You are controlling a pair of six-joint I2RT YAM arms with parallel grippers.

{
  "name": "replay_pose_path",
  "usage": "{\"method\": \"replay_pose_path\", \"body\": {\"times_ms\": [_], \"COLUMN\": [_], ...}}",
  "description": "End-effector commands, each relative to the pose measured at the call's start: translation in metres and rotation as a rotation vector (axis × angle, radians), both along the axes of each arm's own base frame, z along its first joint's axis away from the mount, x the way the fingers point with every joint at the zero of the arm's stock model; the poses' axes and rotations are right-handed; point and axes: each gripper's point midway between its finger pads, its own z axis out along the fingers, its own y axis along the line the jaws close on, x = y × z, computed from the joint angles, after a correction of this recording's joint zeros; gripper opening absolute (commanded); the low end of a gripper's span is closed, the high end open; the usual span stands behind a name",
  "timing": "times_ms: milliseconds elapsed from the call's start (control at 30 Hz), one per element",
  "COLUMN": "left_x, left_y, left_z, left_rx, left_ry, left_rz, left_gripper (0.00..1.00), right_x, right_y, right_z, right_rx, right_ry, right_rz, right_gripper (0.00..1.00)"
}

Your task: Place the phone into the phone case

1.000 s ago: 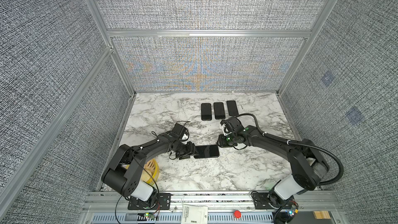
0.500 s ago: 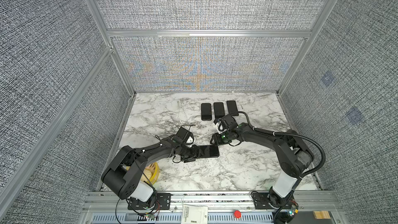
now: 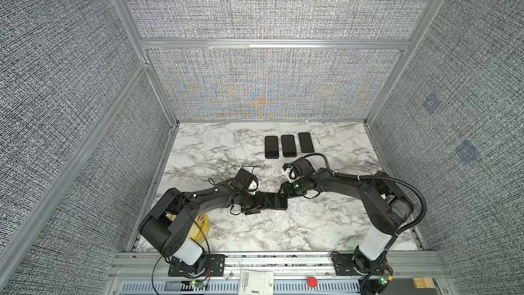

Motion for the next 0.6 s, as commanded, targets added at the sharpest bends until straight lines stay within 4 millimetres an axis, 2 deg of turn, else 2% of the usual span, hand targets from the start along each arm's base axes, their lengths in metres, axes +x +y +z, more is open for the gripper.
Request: {"method": "replay_pose_path", "body": {"times_ms": [0,300,567], "left_x": [0.007,0.034,0.058], "left_y": [-0.002,-0.009,0.0], "left_z": [-0.003,-0.002,-0.01], "left_rx": [0.004,0.007,0.01], "left_ry": [-0.021,-0.058,-0.058], "left_rz": [0.004,0.042,0.082], "left_gripper": [0.72,0.71,0.72], "right_x": [-0.011,-0.032,-0.047], "right_y": [-0.003,0.0,0.002], "right_z": [-0.002,-0.007,-0.014], "right_rx": [-0.001,0.01,0.002], "right_ry": [0.036,0.065,0.081], "right_rz": [-0.001,0.015,0.014], "right_gripper": [0.49,0.43,0.42]}}
